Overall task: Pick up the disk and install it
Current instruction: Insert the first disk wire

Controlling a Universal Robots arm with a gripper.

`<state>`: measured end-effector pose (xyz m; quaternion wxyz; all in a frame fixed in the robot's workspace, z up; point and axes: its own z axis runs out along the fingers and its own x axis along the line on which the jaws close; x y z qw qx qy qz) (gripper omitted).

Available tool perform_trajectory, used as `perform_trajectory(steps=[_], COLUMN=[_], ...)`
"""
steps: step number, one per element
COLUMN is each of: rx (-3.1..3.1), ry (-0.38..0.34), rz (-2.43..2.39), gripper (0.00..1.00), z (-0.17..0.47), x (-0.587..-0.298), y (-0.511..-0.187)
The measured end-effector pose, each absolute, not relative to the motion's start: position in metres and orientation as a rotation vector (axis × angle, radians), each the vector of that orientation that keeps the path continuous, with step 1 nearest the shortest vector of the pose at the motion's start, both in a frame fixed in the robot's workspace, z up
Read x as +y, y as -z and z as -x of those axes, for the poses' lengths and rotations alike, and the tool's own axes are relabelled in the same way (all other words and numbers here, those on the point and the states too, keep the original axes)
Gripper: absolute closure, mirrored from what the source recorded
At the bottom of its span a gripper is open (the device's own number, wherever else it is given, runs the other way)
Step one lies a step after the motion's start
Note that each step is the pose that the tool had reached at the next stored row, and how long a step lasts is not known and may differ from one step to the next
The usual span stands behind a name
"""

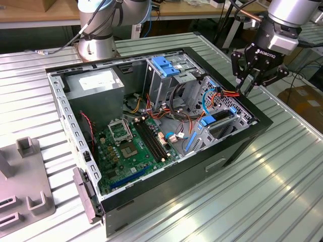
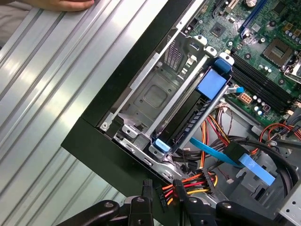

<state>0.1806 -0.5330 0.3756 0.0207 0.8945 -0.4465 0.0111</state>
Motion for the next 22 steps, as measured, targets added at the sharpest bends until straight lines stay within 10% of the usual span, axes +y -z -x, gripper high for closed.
perform_trajectory(steps=[22], rx=[-1.016], ry=[-0.042], rz=[-2.935], gripper=[0.69], z=[-0.1814], x=[-0.53], y=[-0.3675])
